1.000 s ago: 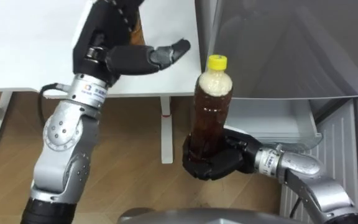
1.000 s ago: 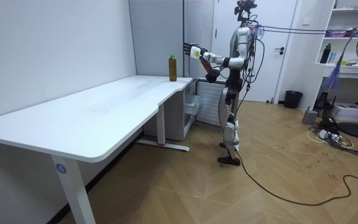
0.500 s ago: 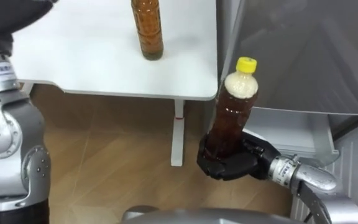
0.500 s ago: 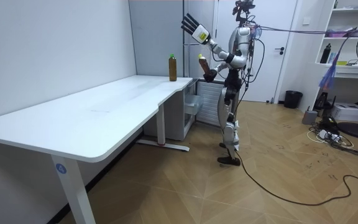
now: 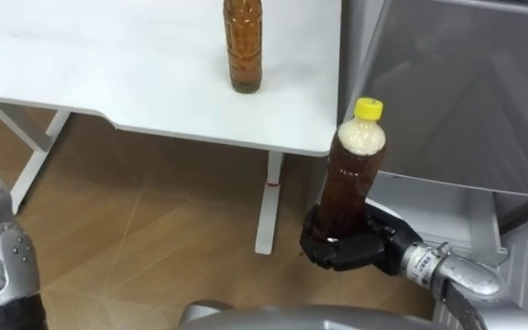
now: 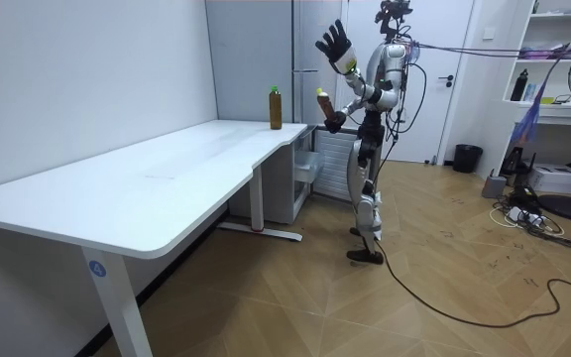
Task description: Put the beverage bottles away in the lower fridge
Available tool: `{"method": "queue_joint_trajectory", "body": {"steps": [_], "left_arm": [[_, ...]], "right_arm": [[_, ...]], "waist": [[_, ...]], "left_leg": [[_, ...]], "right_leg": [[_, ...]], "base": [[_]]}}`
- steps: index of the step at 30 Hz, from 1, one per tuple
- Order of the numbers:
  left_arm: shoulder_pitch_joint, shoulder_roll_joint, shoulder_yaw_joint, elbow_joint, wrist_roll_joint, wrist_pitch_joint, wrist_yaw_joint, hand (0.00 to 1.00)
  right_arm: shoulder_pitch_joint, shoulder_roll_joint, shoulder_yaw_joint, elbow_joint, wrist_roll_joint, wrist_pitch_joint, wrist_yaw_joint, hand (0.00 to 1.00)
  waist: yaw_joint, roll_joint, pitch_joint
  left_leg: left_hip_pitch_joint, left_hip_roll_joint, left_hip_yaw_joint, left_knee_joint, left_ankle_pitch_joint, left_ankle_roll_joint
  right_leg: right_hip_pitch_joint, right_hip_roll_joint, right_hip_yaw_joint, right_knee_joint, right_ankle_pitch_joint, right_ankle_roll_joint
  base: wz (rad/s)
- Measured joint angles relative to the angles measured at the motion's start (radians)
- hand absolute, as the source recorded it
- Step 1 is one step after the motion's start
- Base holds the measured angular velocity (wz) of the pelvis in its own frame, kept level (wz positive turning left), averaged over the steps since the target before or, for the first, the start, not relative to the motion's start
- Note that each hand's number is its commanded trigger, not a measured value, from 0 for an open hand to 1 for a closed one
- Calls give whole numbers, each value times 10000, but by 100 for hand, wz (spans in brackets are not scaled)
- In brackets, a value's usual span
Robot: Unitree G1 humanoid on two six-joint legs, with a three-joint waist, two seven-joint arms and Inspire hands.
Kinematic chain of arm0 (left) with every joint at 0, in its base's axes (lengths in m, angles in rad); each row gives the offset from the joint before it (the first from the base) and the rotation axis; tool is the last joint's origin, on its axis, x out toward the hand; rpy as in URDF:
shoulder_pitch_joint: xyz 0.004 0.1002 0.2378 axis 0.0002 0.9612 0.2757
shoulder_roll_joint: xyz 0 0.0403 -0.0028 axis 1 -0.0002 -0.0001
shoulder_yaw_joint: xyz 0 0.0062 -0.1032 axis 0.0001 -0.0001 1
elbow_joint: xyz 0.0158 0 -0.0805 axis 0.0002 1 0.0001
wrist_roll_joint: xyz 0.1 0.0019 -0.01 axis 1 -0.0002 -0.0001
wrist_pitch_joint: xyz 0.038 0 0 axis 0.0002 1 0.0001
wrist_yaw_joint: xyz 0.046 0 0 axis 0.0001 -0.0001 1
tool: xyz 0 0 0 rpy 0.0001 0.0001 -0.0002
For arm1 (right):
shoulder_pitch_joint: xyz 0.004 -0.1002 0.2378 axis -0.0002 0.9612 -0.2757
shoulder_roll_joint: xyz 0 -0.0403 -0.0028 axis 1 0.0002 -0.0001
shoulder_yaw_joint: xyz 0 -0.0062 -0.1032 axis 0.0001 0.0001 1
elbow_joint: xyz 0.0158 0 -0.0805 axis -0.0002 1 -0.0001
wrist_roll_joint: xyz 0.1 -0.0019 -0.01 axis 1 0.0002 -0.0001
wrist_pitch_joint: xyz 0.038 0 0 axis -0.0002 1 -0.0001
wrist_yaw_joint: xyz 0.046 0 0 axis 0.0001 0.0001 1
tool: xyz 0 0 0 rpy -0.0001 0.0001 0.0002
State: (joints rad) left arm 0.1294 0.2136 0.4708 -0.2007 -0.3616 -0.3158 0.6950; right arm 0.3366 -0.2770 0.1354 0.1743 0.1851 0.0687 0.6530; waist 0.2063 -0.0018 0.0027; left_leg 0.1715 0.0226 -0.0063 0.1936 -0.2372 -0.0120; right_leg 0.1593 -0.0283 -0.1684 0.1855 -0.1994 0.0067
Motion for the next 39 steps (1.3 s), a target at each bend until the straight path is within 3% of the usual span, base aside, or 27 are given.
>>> {"method": "queue_joint_trajectory", "body": {"steps": [3,7,14,18,22,24,27,31,35,39], "left_arm": [[334,8,-107,1124,-87,217,213,0],[990,7,-806,2842,-837,568,410,0],[1214,24,-2046,6387,-2009,1212,421,0],[1251,30,-2654,7730,-1984,1498,274,0],[1509,29,-2919,8888,-1890,2005,-395,0],[1507,29,-2922,9275,-1693,2182,-677,0],[1533,45,-3071,10124,-437,2473,-1133,0],[1627,56,-3767,10744,864,2954,-1710,0],[1577,-11,-4653,10791,1927,3204,-2505,0],[1446,-22,-5007,10786,2323,3383,-2890,0]], "right_arm": [[1,-4,0,2,90,148,-275,100],[-16,-11,-1,0,129,425,-532,100],[3,-17,19,2,590,718,-1107,100],[-27,-39,31,2,847,919,-1271,100],[-70,-22,16,1,970,1050,-1285,100],[-92,-19,15,1,953,1072,-1283,100],[-178,-33,15,2,976,1157,-1256,100],[-301,6,16,6,1000,1204,-1266,100],[-319,28,24,130,1410,1202,-1339,100],[-313,44,35,211,2037,1202,-1716,100]], "waist": [[29,21,-5],[-95,-2,-22],[-158,-51,-32],[-196,-105,-60],[-390,-181,-51],[-422,-204,-41],[-468,-198,-38],[-783,-259,-9],[-1010,-318,23],[-1258,-392,48]], "left_leg": [[89,-2,-22,-69,2,2],[84,-16,-95,-135,1,2],[132,-24,-66,-253,1,3],[139,-21,-34,-272,1,3],[135,-19,-19,-258,1,3],[108,-16,-20,-265,-1,4],[120,-13,11,-281,-3,6],[-10,-28,-70,-250,-3,7],[-248,-32,-65,-206,4,11],[-440,-32,-28,-133,4,11]], "right_leg": [[74,-10,-27,-31,0,2],[134,-6,-128,-161,4,12],[134,-20,-145,-195,-6,26],[114,-23,-134,-181,-18,43],[135,-23,-123,-178,-17,43],[133,-10,-89,-175,-18,43],[148,1,-28,-159,-17,42],[124,-23,-146,-168,-17,42],[-75,-22,-143,-143,-14,38],[-251,-25,-135,-143,-13,38]], "base": [[1],[7],[0],[-2],[0],[0],[-3],[9],[0],[0]]}}
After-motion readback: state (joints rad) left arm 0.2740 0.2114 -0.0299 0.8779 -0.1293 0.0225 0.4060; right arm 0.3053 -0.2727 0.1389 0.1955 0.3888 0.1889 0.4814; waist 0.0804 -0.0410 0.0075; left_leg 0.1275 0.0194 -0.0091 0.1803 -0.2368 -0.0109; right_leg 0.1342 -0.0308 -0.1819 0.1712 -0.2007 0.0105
